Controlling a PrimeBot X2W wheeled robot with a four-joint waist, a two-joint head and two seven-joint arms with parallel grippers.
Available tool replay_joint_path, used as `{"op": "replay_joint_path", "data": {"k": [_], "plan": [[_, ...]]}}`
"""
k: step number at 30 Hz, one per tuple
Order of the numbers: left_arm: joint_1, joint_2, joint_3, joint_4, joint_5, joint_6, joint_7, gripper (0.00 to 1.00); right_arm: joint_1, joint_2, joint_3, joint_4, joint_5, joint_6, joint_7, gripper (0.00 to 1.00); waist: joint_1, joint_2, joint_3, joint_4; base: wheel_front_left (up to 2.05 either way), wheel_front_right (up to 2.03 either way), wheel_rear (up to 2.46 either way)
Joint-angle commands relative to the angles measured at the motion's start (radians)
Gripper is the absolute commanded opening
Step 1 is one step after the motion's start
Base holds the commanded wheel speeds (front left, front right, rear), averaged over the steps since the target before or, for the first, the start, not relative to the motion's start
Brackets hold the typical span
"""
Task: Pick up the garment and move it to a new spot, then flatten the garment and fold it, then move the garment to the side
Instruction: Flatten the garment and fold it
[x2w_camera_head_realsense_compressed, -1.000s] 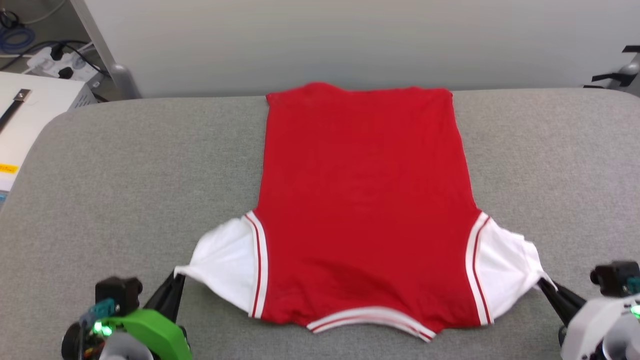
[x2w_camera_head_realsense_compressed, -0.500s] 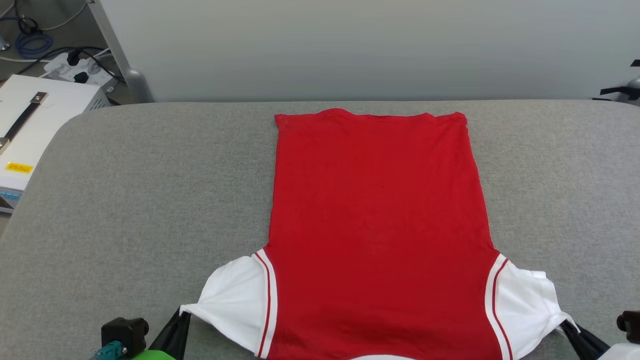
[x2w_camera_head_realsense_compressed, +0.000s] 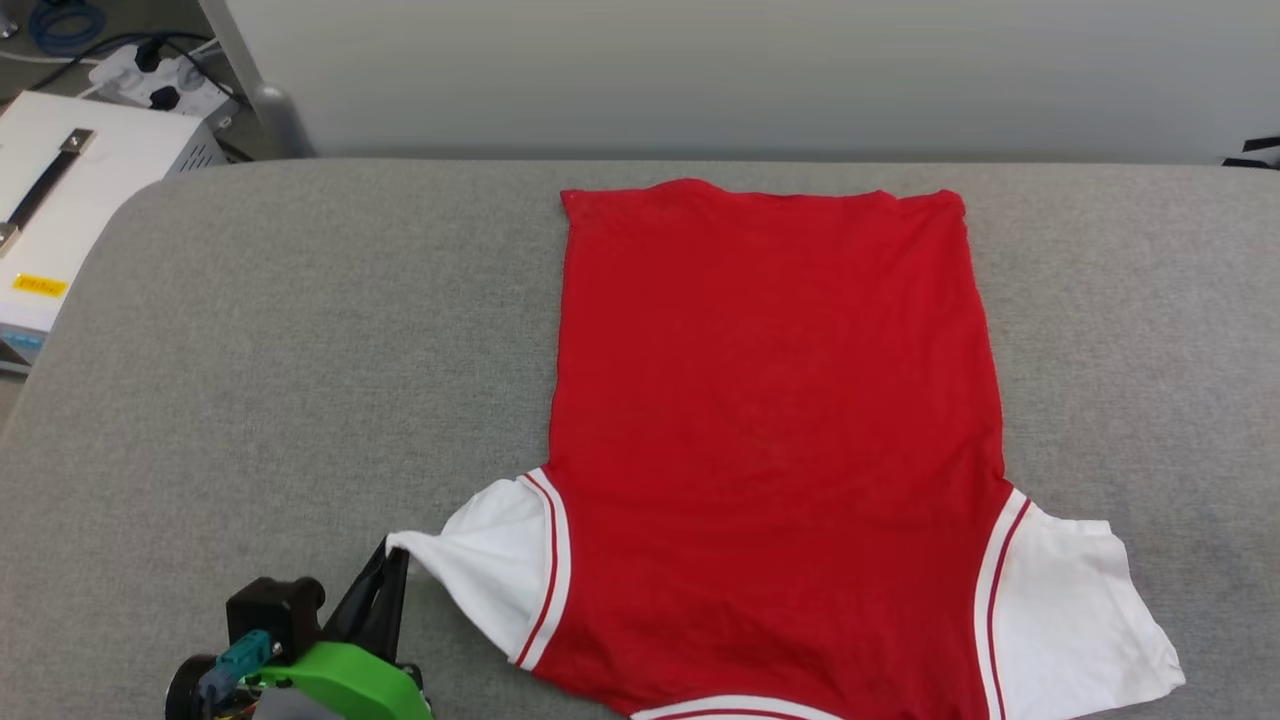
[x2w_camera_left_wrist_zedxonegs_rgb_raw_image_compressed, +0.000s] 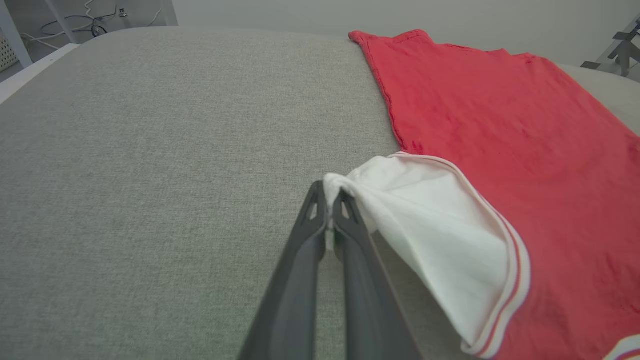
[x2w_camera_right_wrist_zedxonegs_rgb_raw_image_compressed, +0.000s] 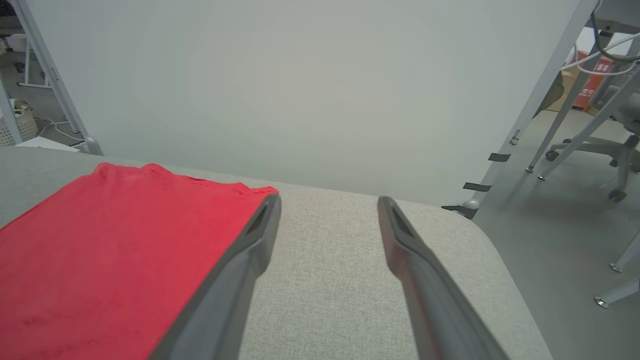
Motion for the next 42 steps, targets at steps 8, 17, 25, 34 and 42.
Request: {"op": "replay_joint_path", "data": {"k": [8, 17, 25, 34, 42], "plan": [[-0.09, -0.081, 0.042, -0.047, 0.102, -0.014, -0.006, 0.0, -0.327, -0.025, -0.072, -0.114, -0.005, -0.001, 0.313, 1.0, 0.0001, -0.0001, 0.19, 0.117, 0.0, 0.0, 0.0], [-0.156, -0.193, 0.091, -0.072, 0.205, -0.062, -0.006, 0.0, -0.667, -0.046, 0.079, 0.051, 0.092, -0.001, 0.826, 1.0, 0.0001, -0.0001, 0.349, 0.205, 0.0, 0.0, 0.0], [-0.208, -0.29, 0.133, -0.084, 0.289, -0.118, -0.006, 0.0, -0.865, -0.051, 0.14, 0.183, 0.024, -0.001, 1.066, 1.0, 0.0001, -0.0001, 0.486, 0.277, 0.0, 0.0, 0.0], [-0.227, -0.38, 0.196, -0.091, 0.362, -0.183, -0.006, 0.0, -0.932, -0.025, 0.178, 0.302, -0.041, -0.001, 1.094, 1.0, 0.0001, -0.0001, 0.589, 0.323, 0.0, 0.0, 0.0], [-0.216, -0.422, 0.243, -0.075, 0.411, -0.227, -0.006, 0.0, -0.815, -0.049, 0.224, 0.352, -0.011, -0.001, 1.095, 1.0, 0.0001, -0.0001, 0.594, 0.322, 0.0, 0.0, 0.0]]}}
